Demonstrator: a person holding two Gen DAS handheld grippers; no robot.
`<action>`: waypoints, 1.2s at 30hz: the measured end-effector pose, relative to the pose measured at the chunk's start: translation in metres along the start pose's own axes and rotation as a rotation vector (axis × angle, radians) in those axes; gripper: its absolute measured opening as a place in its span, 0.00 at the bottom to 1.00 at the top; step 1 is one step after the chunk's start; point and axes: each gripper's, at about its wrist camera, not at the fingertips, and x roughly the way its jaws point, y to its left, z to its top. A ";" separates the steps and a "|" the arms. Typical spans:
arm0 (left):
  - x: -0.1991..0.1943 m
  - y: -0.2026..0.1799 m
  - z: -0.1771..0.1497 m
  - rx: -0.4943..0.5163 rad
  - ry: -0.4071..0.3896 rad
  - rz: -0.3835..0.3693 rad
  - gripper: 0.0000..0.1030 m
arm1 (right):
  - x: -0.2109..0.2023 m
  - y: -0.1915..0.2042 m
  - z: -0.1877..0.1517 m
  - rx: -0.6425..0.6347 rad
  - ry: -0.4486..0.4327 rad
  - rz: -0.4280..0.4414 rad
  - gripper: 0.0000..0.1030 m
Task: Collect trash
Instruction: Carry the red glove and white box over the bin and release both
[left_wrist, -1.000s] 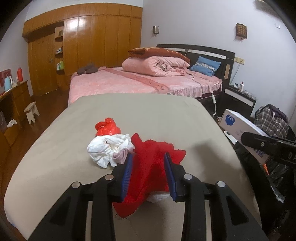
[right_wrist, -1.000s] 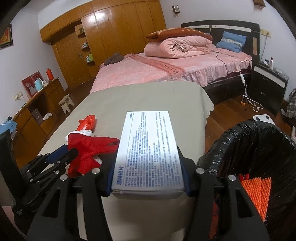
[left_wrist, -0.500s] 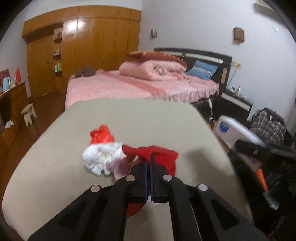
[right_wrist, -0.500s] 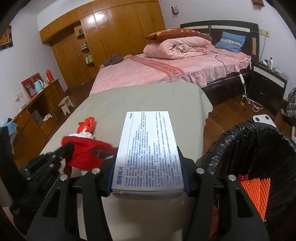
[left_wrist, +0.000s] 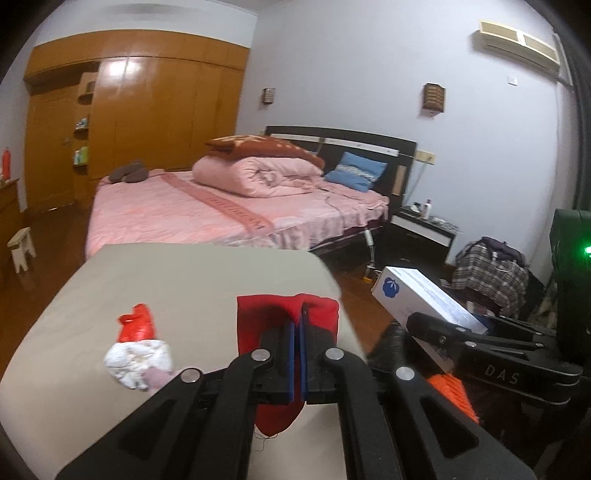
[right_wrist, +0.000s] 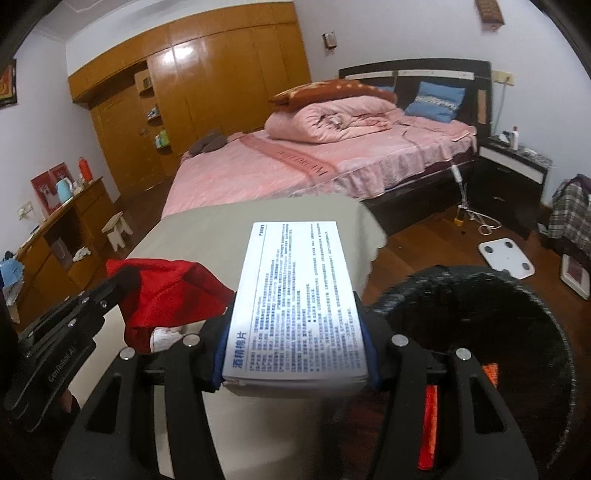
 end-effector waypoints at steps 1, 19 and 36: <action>0.000 -0.006 0.001 0.006 -0.002 -0.012 0.02 | -0.004 -0.004 0.000 0.006 -0.005 -0.008 0.52; 0.018 -0.123 0.025 0.109 -0.025 -0.266 0.02 | -0.080 -0.104 -0.006 0.109 -0.105 -0.211 0.52; 0.049 -0.161 0.015 0.145 0.068 -0.330 0.33 | -0.098 -0.158 -0.032 0.170 -0.137 -0.349 0.84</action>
